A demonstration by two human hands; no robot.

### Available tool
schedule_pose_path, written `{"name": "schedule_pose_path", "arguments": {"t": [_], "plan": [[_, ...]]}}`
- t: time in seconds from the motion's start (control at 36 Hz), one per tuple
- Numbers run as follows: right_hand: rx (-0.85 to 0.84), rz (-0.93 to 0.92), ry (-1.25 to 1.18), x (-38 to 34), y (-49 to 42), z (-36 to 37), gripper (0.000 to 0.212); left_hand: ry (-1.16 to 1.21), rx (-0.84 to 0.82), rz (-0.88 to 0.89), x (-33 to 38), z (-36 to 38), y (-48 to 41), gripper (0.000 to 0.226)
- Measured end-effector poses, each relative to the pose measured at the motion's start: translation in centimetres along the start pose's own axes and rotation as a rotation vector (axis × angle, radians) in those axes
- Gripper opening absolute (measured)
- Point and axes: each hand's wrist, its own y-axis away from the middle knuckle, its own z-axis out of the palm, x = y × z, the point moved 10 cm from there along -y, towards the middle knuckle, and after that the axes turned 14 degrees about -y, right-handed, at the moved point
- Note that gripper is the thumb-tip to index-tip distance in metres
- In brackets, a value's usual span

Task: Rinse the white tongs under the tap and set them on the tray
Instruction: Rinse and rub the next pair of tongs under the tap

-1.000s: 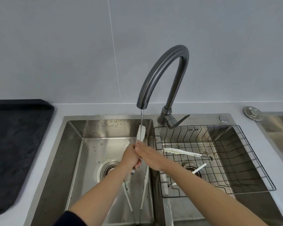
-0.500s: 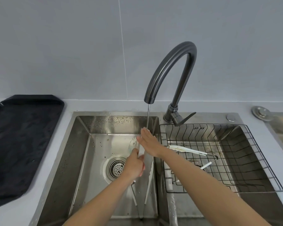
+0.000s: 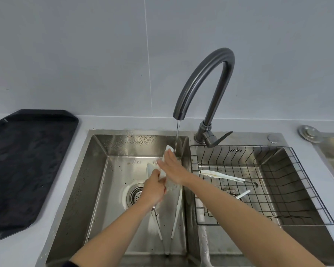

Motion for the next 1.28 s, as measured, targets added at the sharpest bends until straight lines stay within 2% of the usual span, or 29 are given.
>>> {"name": "schedule_pose_path", "arguments": {"t": [0.11, 0.17, 0.25, 0.33, 0.47, 0.56, 0.61, 0.69, 0.75, 0.78, 0.86, 1.0, 1.14, 1.28], "plan": [[0.095, 0.008, -0.082, -0.2, -0.9, -2.7, 0.067, -0.002, -0.029, 0.049, 0.6, 1.0, 0.6, 0.01], [0.143, -0.004, -0.167, -0.2, -1.3, -4.0, 0.066, 0.001, -0.022, 0.075, 0.8, 1.3, 1.1, 0.001], [0.152, -0.06, -0.259, -0.5, -1.5, -4.4, 0.061, -0.004, 0.014, 0.086, 0.4, 1.3, 1.3, 0.014], [0.258, -0.066, -0.347, -0.2, -1.7, -5.5, 0.05, -0.079, 0.033, 0.104, 0.0, 1.3, 1.3, 0.026], [0.425, 0.03, -0.304, 1.6, -2.5, -7.0, 0.026, -0.154, 0.005, 0.122, -0.6, 0.8, 1.0, 0.01], [0.454, 0.028, -0.309, 1.7, -2.5, -7.7, 0.038, -0.159, -0.016, 0.13, -0.8, 0.2, 0.9, 0.018], [0.488, 0.009, -0.408, 1.9, -2.3, -8.2, 0.047, -0.075, -0.054, 0.114, -1.2, 0.1, 0.8, 0.027], [0.458, 0.029, -0.596, 2.3, -2.5, -7.5, 0.039, 0.051, -0.073, 0.082, -1.6, -0.2, 0.5, 0.027], [0.4, 0.004, -0.595, 1.7, -2.5, -6.4, 0.024, 0.109, -0.068, 0.064, -1.6, -0.5, 0.4, 0.026], [0.385, -0.015, -0.579, 1.3, -2.5, -6.0, 0.024, 0.135, -0.067, 0.06, -1.5, -0.6, 0.4, 0.027], [0.41, -0.068, -0.592, 0.8, -2.1, -5.7, 0.046, 0.191, -0.074, 0.058, -1.1, -0.5, 0.5, 0.025], [0.475, -0.014, -0.511, 1.0, -1.8, -7.3, 0.032, 0.227, -0.07, 0.048, -1.2, -0.4, 0.7, 0.02], [0.547, -0.007, -0.445, 1.3, -1.4, -8.1, 0.042, 0.258, -0.064, 0.058, -0.9, -0.6, 0.6, 0.022], [0.499, 0.026, -0.665, 1.9, -1.1, -7.3, 0.04, 0.223, -0.02, 0.058, -0.7, -1.0, 0.0, 0.021]]}}
